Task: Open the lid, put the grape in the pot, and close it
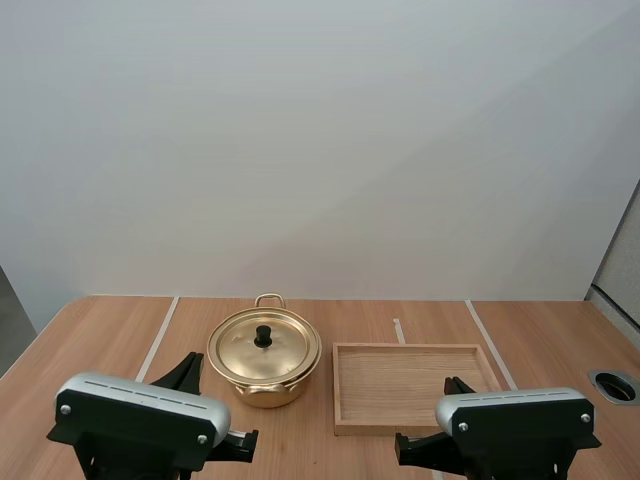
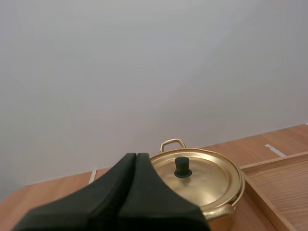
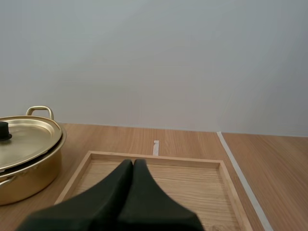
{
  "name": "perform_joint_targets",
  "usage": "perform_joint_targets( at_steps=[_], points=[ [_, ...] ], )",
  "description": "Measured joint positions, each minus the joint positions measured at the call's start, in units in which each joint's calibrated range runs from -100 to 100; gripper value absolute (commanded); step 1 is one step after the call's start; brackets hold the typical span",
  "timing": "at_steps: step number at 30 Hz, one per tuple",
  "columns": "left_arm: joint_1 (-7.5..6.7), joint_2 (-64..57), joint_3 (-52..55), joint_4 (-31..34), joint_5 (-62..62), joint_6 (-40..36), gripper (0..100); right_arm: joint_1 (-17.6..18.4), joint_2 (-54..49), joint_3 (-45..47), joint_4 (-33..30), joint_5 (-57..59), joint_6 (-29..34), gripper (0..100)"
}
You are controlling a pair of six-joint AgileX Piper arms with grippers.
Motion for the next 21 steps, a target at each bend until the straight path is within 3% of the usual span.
perform_joint_targets(
  at_steps=[15,21],
  points=[
    [0.58,0.00,0.96,0.46,8.61,-9.26,0,-0.24,-0.76,0.20,0.00,13.54,0.59,0],
    [1.12,0.00,0.96,4.36,14.86,-14.32,0,-0.83,-1.10,0.20,0.00,14.74,3.65,0]
  ],
)
